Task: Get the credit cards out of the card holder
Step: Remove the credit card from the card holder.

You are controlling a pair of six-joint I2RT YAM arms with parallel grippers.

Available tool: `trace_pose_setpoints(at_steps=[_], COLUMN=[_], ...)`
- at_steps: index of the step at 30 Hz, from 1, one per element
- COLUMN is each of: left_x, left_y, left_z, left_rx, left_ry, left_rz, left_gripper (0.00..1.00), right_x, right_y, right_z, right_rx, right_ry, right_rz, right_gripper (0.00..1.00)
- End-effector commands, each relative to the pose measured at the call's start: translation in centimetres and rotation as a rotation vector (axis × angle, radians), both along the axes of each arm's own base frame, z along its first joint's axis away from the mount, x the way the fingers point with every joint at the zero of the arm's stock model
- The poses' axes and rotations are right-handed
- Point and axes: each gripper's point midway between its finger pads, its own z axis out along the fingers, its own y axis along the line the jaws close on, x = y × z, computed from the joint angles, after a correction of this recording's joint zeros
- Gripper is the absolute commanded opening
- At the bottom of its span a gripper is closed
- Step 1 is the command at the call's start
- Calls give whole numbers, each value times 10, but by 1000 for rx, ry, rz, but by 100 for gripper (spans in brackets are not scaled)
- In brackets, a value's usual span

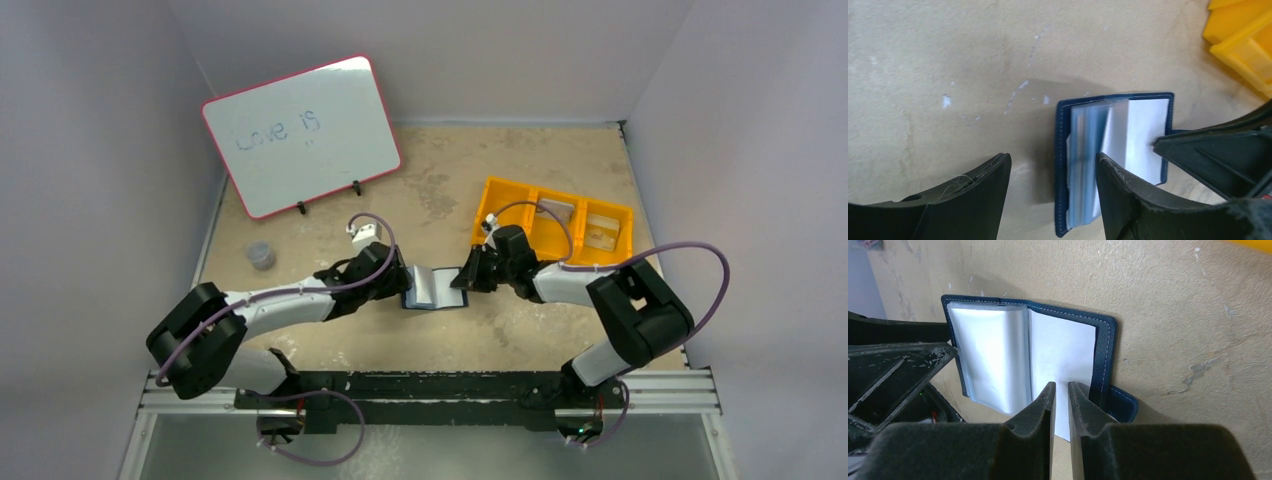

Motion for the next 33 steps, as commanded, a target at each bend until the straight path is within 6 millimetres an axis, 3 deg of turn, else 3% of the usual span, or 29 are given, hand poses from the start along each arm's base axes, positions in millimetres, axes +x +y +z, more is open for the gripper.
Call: trace_pose_setpoints(at_steps=[1, 9, 13, 18, 22, 30, 33], left_x=[7, 3, 6, 8, 8, 6, 7], left_y=[-27, -37, -39, -42, -42, -44, -45], left_z=[22, 6, 19, 41, 46, 25, 15], left_rx=[-143, -155, -186, -220, -228, -179, -136], left_ry=[-68, -26, -64, -118, -136, -79, -44], left_rz=[-51, -95, -96, -115, -124, -140, -143], left_gripper=[60, 45, 39, 38, 36, 20, 10], right_x=[9, 7, 7, 7, 8, 8, 11], right_y=[7, 8, 8, 9, 9, 10, 13], right_z=[7, 5, 3, 1, 0, -1, 8], right_rx=[9, 10, 9, 9, 10, 11, 32], right_ry=[-33, -21, -14, -7, -4, 0, -33], right_rz=[14, 25, 25, 27, 27, 28, 41], right_gripper=[18, 17, 18, 17, 18, 19, 23])
